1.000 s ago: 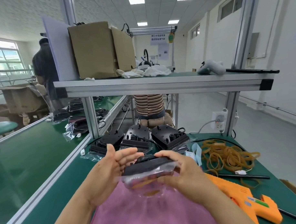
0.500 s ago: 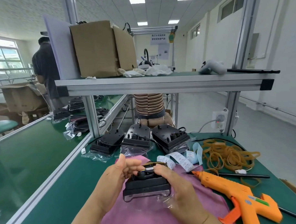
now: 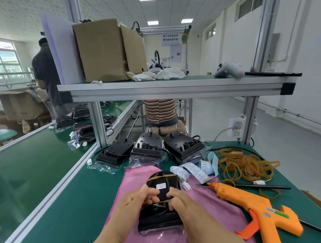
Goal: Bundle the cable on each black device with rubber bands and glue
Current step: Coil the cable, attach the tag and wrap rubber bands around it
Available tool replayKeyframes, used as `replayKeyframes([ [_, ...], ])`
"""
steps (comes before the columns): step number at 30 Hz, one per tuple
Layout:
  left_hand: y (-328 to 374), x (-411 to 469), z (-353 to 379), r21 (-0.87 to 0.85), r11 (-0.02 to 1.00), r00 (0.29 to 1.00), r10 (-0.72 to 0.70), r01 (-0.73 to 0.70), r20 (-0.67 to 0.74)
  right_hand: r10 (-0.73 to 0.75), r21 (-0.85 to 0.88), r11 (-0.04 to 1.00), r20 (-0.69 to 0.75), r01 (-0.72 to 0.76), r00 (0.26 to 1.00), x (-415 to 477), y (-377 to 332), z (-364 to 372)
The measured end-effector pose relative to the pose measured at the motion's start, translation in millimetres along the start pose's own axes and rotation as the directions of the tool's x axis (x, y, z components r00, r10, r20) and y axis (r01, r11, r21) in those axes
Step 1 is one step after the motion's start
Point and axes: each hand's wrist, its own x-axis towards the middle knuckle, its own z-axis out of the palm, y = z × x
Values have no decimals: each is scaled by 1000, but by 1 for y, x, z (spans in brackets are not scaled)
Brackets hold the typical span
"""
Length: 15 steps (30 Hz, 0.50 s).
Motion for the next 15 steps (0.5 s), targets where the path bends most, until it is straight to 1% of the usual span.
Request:
replayKeyframes([
  [3,-2,-3,6,65,998,1000,4,-6,30,21,-72,997,130,-12,991,-5,-4,-20],
  [5,-7,-5,11,141,989,999,46,-48,23,98,-127,989,138,-81,985,-7,1,-16],
  [7,-14,-6,14,200,975,995,101,-96,-14,249,-155,959,64,-237,966,-16,16,-14],
  [9,-21,-7,17,241,961,988,148,-134,-39,405,-82,907,-93,-413,909,-38,34,-17],
  [10,-25,-7,18,258,954,984,169,-151,-48,469,-68,875,-132,-480,873,-50,40,-18],
  [12,-30,-7,20,275,944,975,211,-184,-70,585,-67,799,-143,-598,798,-75,53,-23],
  [14,-34,-7,21,264,943,968,236,-205,-90,649,-56,738,-214,-672,730,-93,66,-32],
  [15,-35,-6,21,255,944,966,241,-210,-96,663,-72,716,-241,-695,708,-100,68,-36],
])
